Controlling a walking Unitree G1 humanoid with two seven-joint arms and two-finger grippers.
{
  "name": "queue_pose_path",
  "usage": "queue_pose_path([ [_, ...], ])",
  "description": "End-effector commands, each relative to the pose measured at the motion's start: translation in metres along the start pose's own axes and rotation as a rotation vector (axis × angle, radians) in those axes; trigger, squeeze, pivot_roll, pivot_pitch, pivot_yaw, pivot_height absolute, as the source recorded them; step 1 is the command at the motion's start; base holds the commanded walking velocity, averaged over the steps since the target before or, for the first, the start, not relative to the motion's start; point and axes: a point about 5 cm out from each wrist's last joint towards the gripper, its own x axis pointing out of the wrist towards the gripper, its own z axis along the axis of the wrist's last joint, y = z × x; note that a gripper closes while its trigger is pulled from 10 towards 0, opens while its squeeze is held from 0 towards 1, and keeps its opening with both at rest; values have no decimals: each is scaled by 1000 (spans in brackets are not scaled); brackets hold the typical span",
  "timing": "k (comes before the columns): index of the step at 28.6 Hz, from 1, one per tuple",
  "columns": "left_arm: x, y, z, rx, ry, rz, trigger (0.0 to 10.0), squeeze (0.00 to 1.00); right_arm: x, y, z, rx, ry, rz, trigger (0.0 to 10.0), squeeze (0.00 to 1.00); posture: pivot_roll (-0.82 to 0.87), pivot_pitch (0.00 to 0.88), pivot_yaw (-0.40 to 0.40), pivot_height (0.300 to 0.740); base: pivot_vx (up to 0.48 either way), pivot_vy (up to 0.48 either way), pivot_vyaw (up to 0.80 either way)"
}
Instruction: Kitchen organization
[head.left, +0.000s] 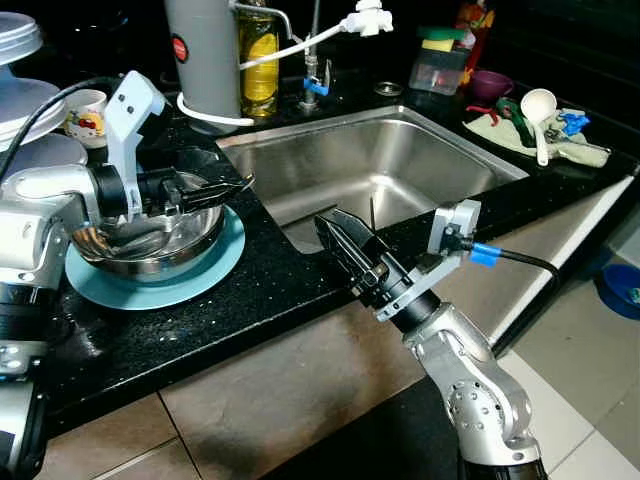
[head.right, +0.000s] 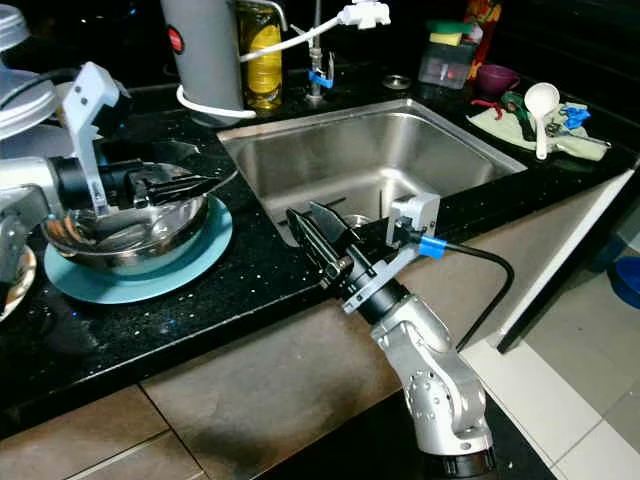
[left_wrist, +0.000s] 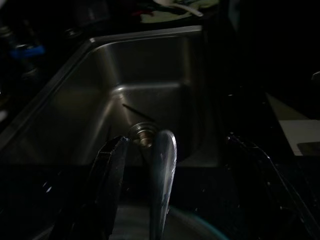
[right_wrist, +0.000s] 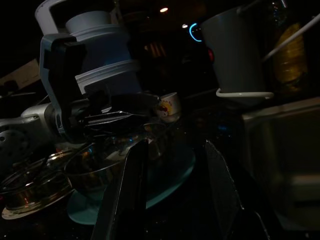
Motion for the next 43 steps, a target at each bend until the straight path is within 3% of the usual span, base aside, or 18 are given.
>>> queue_pose_path([
  [1,6,0,-2,6,9,-20,10000,0,-1,1,2,-12,0,-4,10000,0,78,6,-88,740,0,0,0],
  [14,18,5,-13,29,100,-45,10000,0,-4,4,2,-6,-1,-16,10000,0,66,20,-77,740,0,0,0],
  [15,18,5,-13,29,103,-46,6902,0,-4,4,2,-6,-1,-17,10000,0,66,19,-76,740,0,0,0],
  [17,18,6,-13,30,106,-47,6902,0,-4,4,3,-6,-2,-17,10000,0,66,19,-76,740,0,0,0],
  [18,19,6,-12,24,106,-49,0,0,-4,4,3,-7,-2,-18,10000,0,66,19,-76,740,0,0,0],
  [43,16,11,1,36,77,-48,0,0,-2,0,5,-17,-15,-44,10000,0,69,8,-80,740,0,0,0],
])
